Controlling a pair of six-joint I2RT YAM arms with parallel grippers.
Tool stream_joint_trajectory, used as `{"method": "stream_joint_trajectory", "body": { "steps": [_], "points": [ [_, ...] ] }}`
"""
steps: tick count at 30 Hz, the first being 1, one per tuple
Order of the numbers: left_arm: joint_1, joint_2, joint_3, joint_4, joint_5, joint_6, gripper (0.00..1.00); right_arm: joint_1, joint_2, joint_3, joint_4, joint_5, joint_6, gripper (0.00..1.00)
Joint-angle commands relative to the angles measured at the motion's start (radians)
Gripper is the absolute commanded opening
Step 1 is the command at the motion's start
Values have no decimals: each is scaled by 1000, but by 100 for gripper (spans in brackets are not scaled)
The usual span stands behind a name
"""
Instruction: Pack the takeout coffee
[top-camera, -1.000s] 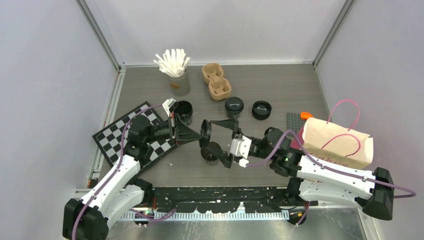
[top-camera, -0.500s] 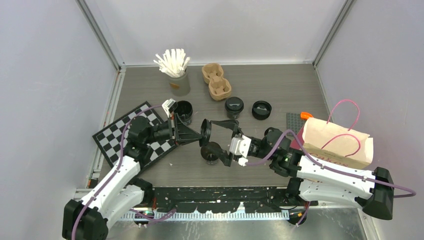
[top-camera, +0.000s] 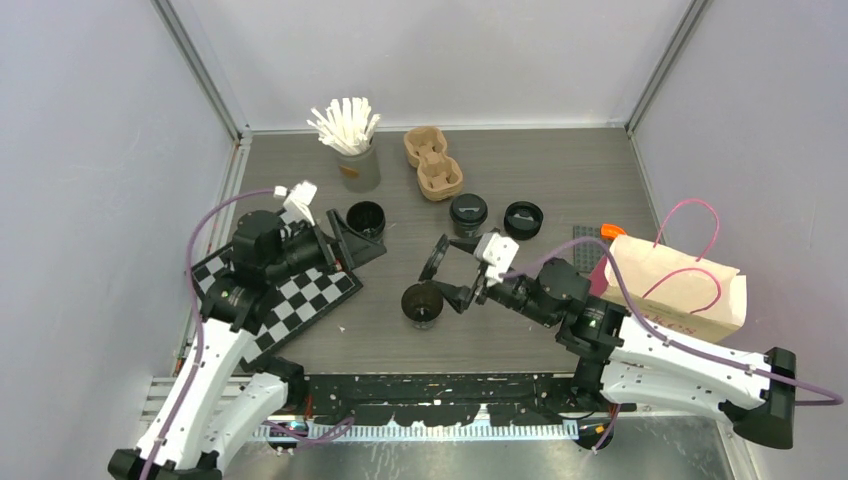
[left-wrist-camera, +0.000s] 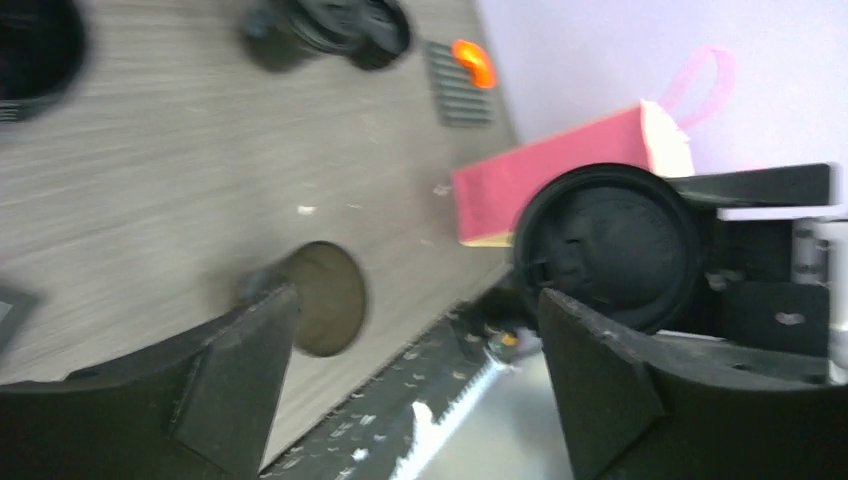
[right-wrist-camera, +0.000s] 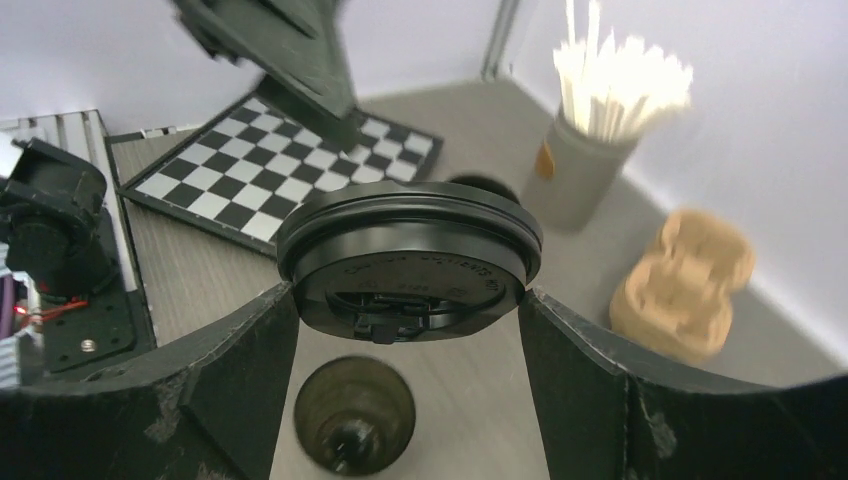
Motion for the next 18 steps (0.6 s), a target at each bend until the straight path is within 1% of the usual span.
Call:
{"method": "stream_joint_trajectory", "body": {
  "steps": [1, 3, 7, 10, 12, 14, 18],
  "points": [
    [5, -60, 68, -373, -378, 322, 99, 5, -10, 163, -389, 249, 358, 68],
    [5, -81, 58, -400, -408, 331, 100, 4, 30, 231, -546, 287, 474, 68],
    [5, -94, -8, -382, -322, 283, 100, 4, 164, 387, -863, 312, 636, 69],
    [6, -88, -53, -353, -261, 240, 100, 5, 306, 522, -1044, 303, 716, 69],
    [9, -97, -77, -334, -250, 217, 100, 4, 401, 625, -1149, 274, 744, 69],
    [14, -119, -94, -332, -274, 203, 100, 5, 491, 707, -1243, 247, 755, 67],
    [14, -232, -85, -396, -465, 181, 100, 5, 625, 839, -1354, 235, 740, 66]
  ]
}}
